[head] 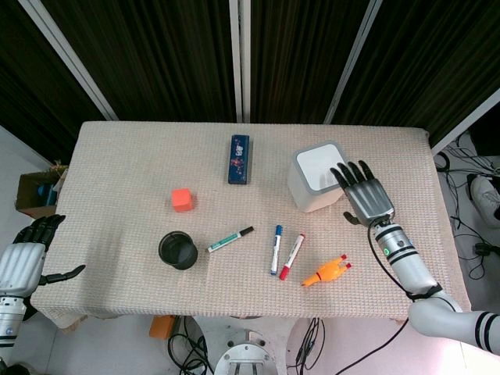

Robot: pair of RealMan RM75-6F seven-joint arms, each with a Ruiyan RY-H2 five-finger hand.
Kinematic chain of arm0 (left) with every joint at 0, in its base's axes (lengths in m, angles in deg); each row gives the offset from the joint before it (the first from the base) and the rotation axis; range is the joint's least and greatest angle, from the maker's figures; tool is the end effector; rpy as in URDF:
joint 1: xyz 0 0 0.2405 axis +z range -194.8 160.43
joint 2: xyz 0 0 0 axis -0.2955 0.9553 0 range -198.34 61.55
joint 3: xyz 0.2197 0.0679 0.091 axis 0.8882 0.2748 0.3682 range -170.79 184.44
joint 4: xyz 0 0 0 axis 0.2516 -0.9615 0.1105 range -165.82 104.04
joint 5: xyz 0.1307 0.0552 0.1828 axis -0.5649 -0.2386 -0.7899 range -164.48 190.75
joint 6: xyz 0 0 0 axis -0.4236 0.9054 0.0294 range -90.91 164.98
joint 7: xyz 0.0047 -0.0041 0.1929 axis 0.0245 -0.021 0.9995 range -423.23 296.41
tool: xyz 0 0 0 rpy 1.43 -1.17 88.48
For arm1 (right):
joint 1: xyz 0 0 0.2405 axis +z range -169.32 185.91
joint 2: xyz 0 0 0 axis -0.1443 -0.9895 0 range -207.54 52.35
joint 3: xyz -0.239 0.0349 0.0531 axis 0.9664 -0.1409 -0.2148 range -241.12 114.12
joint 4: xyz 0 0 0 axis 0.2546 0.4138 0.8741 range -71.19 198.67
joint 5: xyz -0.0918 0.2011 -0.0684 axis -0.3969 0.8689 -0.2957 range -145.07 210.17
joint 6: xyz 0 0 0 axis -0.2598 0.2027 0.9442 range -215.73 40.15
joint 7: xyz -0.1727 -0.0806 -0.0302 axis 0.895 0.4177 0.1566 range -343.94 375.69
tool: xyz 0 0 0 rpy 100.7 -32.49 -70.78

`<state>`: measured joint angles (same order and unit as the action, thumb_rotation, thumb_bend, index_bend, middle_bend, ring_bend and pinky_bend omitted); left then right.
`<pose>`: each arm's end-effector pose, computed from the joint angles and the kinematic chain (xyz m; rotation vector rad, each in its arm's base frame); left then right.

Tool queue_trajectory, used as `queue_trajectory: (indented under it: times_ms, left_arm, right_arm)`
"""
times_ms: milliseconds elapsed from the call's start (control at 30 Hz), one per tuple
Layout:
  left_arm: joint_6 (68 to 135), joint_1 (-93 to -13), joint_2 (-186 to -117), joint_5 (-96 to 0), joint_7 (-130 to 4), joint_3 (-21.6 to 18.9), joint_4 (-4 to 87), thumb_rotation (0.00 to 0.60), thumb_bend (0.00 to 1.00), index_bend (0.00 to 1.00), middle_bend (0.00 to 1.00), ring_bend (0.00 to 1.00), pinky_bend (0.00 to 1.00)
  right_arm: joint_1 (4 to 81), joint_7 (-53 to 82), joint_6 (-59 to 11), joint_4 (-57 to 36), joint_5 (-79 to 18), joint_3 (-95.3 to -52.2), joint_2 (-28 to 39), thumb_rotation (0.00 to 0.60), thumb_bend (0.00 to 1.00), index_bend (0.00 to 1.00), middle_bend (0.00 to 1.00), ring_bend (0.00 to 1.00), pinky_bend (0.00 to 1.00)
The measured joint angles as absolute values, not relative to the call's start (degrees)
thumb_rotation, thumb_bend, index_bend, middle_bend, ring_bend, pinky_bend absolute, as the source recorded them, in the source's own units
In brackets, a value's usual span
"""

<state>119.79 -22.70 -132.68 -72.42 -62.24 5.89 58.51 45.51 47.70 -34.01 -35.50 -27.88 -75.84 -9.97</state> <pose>-0.3278 0.2275 0.1280 -1.4421 -0.8990 -0.8128 -0.1674 -0.3879 0.0500 1.8311 -0.7366 0.6981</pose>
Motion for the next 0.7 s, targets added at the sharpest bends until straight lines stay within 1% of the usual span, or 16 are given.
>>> queue_trajectory:
  times_ms: [367, 567, 700]
  left_arm:
    - [120.1, -22.7, -132.5, -72.8, -60.8, 5.9, 59.7, 0.345, 0.07, 0.1, 0.11, 0.09, 0.2]
    - [120.1, -22.7, -132.3, -72.8, -60.4, 6.1, 60.2, 0.342, 0.07, 0.1, 0.11, 0.09, 0.2]
    - [120.2, -22.5, -132.2, -72.8, -60.5, 6.1, 60.2, 0.344, 0.07, 0.1, 0.11, 0.09, 0.2]
  right_arm:
    - [45.7, 45.4, -32.4, -35.9, -30.2, -74.1, -10.6, 0.6, 0.18, 0.0, 0.09, 0.0, 0.0]
    - [46.0, 43.5, -32.1, -35.6, -31.7, -73.7, -9.9, 0.6, 0.18, 0.0, 0.14, 0.0, 0.0]
    - [46.2, 42.5, -32.0, -35.1, -32.8, -73.2, -9.3, 0.6, 0.18, 0.0, 0.2, 0.0, 0.0]
